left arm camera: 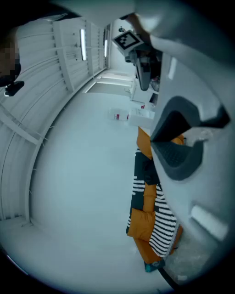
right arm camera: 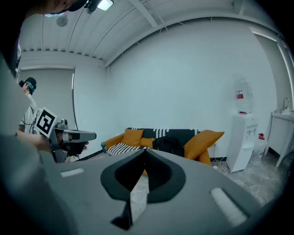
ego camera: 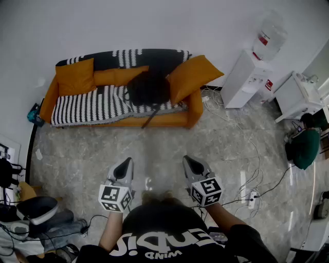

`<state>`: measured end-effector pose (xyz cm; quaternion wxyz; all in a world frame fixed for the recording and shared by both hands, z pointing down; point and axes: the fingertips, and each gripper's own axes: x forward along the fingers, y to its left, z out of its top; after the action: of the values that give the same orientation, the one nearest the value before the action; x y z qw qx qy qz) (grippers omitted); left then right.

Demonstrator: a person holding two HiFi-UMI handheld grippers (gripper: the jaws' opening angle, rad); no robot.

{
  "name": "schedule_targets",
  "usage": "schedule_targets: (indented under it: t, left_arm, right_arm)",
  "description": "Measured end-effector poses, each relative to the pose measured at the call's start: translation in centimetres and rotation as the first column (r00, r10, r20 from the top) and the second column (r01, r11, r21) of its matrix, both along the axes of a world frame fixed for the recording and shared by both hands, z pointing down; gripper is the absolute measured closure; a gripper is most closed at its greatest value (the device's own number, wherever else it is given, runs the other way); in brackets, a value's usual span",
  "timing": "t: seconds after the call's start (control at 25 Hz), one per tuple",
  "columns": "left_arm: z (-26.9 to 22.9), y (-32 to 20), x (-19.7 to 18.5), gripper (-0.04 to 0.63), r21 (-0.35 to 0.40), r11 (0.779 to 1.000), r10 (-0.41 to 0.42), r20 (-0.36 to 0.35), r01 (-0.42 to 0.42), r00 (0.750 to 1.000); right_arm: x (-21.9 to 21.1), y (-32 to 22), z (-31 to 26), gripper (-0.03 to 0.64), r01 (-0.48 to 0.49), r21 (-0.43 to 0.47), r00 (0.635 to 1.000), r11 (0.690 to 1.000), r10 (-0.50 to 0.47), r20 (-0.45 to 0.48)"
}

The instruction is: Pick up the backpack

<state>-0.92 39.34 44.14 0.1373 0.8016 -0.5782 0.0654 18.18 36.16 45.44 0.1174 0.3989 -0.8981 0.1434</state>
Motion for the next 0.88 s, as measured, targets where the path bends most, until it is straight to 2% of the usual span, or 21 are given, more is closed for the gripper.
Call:
schedule_targets:
  t: [0.32, 0.6, 0.88]
  left_arm:
    - [-0.5, 0.3, -2.0, 0.594, 0.011, 1.000, -0.006, -0.009, 0.006, 1.000]
    - [-3.6, -1.8, -6.4, 0.594, 0.078, 0.997, 0.023, -0.012, -0.022, 1.000]
    - [-1.6, -2.6, -9.7, 0.592, 0.052, 0.995, 0.085, -0.012, -0.084, 0.996]
  right_arm:
    - [-2.0, 0.0, -0.2, 0.615, -0.001, -0.002, 0.999, 1.000, 0.001, 0.050]
    - [-6.5, -0.6, -0.6, 0.615, 0.003, 0.008, 0.999, 1.000, -0.003, 0.050]
    - [-10.2, 0.3, -0.6, 0.615, -0.005, 0.023, 1.000, 1.000, 0.005, 0.010]
